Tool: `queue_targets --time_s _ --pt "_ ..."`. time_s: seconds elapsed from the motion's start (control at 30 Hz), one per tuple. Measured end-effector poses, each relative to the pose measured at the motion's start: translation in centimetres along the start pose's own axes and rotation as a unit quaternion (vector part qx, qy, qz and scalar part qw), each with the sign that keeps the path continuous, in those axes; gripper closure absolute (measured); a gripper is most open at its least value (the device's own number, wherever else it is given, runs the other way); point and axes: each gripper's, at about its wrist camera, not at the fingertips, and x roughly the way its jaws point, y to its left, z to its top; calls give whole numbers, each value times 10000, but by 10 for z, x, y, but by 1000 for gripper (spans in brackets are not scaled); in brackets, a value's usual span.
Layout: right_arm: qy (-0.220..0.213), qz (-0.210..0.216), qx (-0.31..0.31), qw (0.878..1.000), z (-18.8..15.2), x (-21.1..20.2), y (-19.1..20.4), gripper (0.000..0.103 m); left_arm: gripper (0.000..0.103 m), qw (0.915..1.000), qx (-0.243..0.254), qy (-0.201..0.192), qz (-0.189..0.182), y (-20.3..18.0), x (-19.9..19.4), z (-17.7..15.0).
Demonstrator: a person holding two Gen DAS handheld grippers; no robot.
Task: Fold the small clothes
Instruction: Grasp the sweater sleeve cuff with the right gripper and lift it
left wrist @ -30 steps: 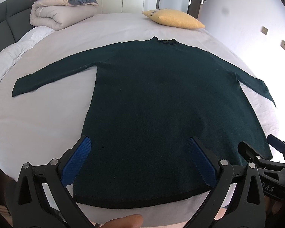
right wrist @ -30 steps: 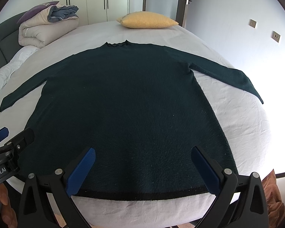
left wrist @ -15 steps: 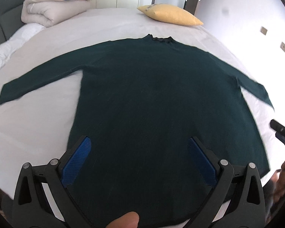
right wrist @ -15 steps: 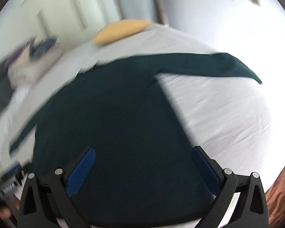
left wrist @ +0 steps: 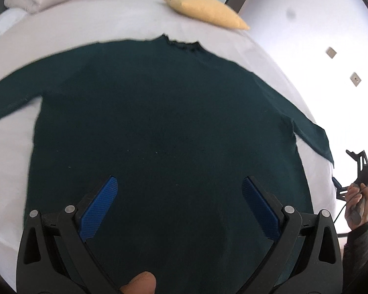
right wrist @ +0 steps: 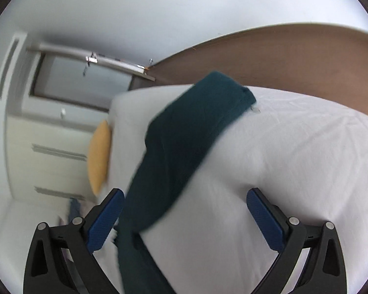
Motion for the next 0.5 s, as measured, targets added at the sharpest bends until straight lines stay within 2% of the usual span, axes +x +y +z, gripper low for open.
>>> queue_targets --time_s 0.13,0.2,0.27,0.33,0.5 --pt "-45 335 252 9991 20 13 6 1 0 9999 -65 47 61 1 20 8" --pt "-3 498 448 9978 28 25 6 8 0 10000 -27 11 -18 2 26 12" --pt "26 542 693 9961 35 33 1 21 0 10000 13 -9 -37 2 30 14" --pt "21 562 816 9951 32 43 -4 25 0 10000 3 3 -61 5 34 15" --pt "-153 749 995 9921 37 51 -4 26 0 9997 -184 18 -167 18 39 14"
